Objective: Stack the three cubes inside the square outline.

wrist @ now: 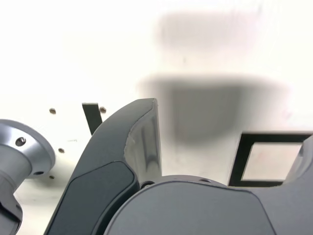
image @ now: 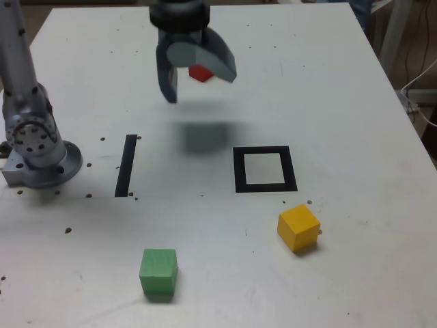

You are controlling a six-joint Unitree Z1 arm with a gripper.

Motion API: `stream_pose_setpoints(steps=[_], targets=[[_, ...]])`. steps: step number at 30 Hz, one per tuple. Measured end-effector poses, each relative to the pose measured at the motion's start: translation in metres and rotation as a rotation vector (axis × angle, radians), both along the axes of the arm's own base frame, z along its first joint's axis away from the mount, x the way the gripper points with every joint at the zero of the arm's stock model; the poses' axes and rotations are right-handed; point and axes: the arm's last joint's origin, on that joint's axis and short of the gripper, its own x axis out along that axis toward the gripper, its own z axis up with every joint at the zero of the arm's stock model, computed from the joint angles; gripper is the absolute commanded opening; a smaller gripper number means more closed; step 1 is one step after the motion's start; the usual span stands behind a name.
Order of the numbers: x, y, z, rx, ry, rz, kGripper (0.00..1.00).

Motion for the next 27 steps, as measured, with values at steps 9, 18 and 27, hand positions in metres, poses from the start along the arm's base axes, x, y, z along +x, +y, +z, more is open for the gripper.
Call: stream_pose_setpoints(steps=[9,18,27], targets=[[0.005,0.081,0.008,0.004,0.023,0.083,1.0],[-0.009,0.106,-0.003,-0.031,0.057,0.259,0.98],[-0.011,0.113,-0.013,-0.023,0.061,0.477,0.99]])
